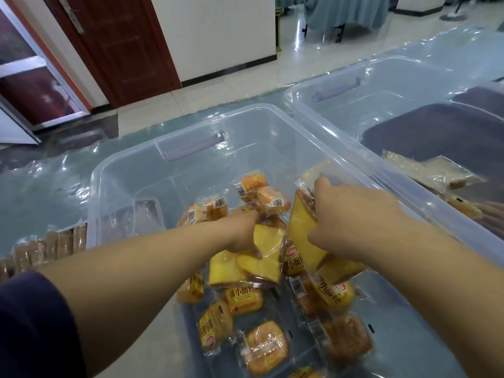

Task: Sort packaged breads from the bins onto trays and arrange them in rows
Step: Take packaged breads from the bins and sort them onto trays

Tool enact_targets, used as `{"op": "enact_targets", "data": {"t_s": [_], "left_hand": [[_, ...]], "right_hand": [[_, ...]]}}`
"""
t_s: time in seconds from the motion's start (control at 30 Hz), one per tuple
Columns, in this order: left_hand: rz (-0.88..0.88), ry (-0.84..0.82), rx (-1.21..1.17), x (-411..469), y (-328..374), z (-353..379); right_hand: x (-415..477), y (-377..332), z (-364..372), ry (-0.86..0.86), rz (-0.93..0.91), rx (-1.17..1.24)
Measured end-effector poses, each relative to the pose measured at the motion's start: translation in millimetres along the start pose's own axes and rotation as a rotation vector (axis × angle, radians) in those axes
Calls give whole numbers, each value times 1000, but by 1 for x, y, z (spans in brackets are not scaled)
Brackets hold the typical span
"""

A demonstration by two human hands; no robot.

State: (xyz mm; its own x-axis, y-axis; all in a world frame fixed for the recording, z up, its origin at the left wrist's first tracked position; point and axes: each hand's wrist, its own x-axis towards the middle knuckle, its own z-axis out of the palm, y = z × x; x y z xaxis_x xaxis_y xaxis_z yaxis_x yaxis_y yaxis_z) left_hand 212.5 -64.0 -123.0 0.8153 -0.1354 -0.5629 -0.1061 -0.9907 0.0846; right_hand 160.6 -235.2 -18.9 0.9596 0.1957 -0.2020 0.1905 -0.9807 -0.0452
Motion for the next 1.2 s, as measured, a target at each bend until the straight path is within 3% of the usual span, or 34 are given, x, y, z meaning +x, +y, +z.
{"op": "enact_targets", "data": {"t_s": [0.13, 0.27, 0.33, 0.5, 0.8, 1.07, 1.2], "left_hand": [[-12, -38, 150, -7, -1, 0], [-168, -63, 400, -12, -17, -5], [-162, -71, 454, -11, -25, -6], [-37, -143, 374, -5, -28, -4], [-113, -178, 426, -1, -24, 0], [-104, -129, 344, -28, -9, -22], [-106, 44, 452, -63, 2, -36]], "right_hand": [[-2, 1, 1, -19, -1, 7], [-2, -1, 2, -53, -11, -10], [-1, -1, 2, -68, -13, -17], [0, -1, 6, -113, -28, -33], [2, -1, 7, -117, -35, -32], [1, -1, 3, -109, -42, -11], [1, -4, 0, -80, -25, 30]]}}
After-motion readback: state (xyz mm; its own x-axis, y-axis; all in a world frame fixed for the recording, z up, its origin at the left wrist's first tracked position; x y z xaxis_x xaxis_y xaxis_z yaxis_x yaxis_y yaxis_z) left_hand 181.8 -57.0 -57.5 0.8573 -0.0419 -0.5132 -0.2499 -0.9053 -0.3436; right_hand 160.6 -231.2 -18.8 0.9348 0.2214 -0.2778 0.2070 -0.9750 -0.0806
